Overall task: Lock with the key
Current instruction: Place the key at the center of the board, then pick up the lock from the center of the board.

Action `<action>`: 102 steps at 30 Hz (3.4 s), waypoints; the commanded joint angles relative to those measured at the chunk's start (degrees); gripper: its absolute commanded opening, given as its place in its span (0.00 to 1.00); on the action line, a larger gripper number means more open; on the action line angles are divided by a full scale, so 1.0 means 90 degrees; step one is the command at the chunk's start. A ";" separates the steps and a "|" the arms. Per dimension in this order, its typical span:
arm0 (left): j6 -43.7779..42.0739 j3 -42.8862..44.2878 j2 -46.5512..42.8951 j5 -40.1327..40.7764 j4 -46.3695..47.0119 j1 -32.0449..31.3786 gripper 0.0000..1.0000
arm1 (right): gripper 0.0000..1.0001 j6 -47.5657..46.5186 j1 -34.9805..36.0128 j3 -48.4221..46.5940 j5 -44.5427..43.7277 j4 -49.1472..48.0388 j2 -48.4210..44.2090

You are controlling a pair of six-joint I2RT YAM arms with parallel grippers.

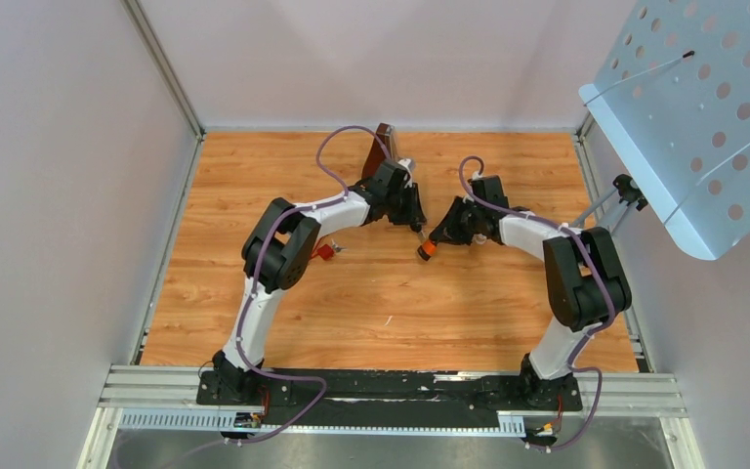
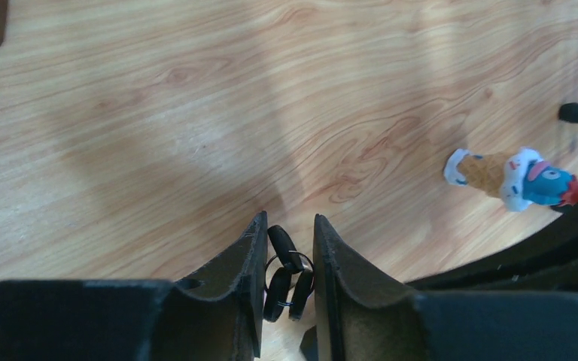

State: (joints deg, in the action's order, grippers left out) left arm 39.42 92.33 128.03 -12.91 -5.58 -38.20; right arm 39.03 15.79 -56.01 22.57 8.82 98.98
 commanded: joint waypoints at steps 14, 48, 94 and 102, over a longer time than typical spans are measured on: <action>-0.0885 0.0186 -0.0667 0.0641 -0.0666 0.0159 0.62 | 0.34 0.0005 -0.0239 -0.0744 -0.0092 -0.0377 0.0686; -0.0555 -0.5145 -0.6219 0.2393 -0.2021 0.2406 0.80 | 0.53 -0.0444 0.3210 -0.3411 -0.1718 -0.0050 0.2120; -0.0672 -0.4141 -0.8862 0.2704 -0.4362 0.2711 0.86 | 0.00 0.1300 0.3391 -0.4519 -0.2757 -0.2050 0.2907; -0.0590 -0.2645 -0.8643 0.1728 -0.4388 0.2711 0.87 | 0.00 0.1232 0.3364 -0.3597 -0.1922 -0.3069 0.1470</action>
State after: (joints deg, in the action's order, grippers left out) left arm 34.00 63.02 50.00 8.19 -46.04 -14.11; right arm 50.70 45.28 -90.52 -0.23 -7.92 121.58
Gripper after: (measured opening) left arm 0.863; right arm 0.013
